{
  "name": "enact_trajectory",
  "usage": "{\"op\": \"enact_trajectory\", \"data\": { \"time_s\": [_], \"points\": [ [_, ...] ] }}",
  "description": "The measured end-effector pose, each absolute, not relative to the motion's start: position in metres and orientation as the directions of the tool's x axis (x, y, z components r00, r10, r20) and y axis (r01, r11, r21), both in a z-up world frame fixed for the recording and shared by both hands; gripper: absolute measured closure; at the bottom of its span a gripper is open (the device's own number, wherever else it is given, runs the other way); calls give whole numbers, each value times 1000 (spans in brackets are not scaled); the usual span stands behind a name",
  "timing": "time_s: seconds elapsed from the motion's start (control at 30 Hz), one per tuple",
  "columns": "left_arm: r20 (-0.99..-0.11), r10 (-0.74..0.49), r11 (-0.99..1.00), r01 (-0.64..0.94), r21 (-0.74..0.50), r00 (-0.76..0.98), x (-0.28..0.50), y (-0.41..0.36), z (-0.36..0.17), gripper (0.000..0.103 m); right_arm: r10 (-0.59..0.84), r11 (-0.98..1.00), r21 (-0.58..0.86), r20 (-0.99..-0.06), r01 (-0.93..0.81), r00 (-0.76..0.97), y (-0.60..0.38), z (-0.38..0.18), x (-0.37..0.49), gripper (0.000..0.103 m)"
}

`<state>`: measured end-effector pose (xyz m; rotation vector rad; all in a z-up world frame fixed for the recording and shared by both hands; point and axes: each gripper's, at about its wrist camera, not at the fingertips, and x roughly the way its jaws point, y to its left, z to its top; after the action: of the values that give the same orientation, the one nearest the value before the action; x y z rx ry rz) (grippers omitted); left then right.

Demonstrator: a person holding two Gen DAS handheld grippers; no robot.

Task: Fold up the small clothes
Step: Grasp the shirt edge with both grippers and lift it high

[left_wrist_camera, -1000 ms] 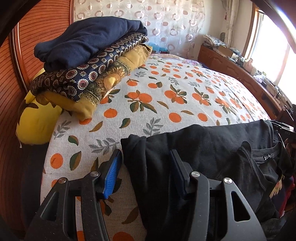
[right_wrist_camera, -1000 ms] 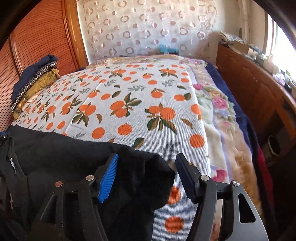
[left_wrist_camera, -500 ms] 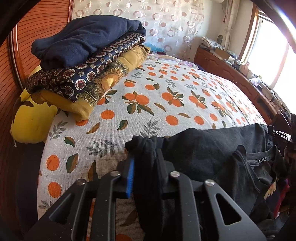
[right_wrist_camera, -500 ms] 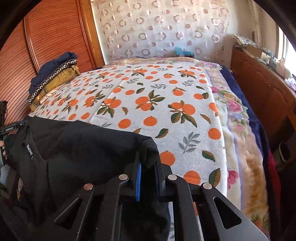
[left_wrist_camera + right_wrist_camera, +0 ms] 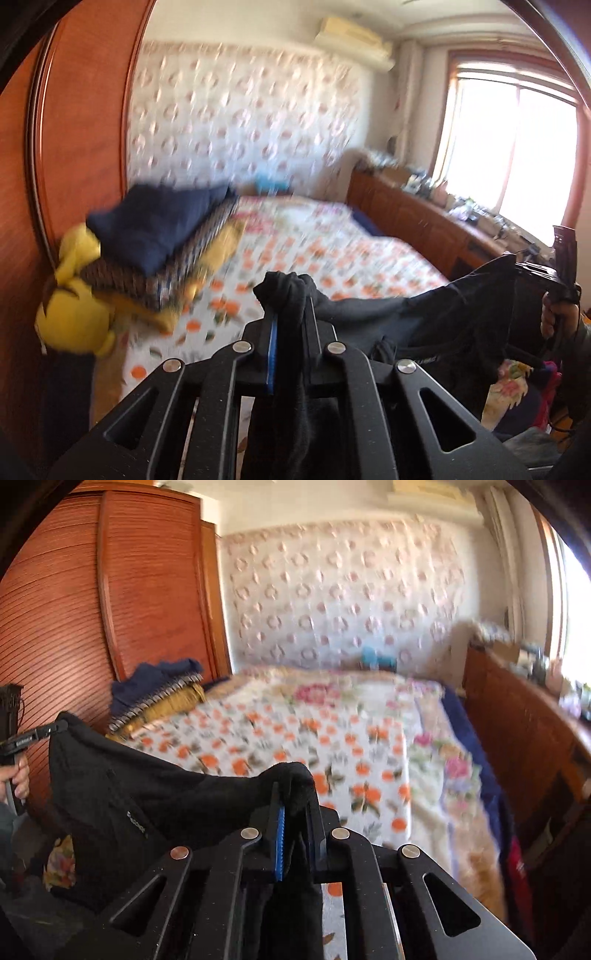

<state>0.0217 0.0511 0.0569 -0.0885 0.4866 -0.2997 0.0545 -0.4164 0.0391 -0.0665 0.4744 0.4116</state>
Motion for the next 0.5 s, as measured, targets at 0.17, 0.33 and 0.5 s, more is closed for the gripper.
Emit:
{"op": "enact_trajectory", "data": {
  "time_s": [0.17, 0.33, 0.5],
  "points": [
    [-337, -326, 945, 314, -92, 883, 0, 43, 118, 92, 379, 910, -26, -357, -415, 854, -424, 98, 10, 95],
    [-219, -345, 938, 345, -37, 913, -20, 41, 175, 92, 375, 913, -75, -235, -401, 897, -435, 159, -32, 95],
    [-125, -331, 943, 333, -3, 935, -28, 52, 215, 92, 351, 918, -146, -130, -368, 927, -440, 209, -65, 95]
  ]
}}
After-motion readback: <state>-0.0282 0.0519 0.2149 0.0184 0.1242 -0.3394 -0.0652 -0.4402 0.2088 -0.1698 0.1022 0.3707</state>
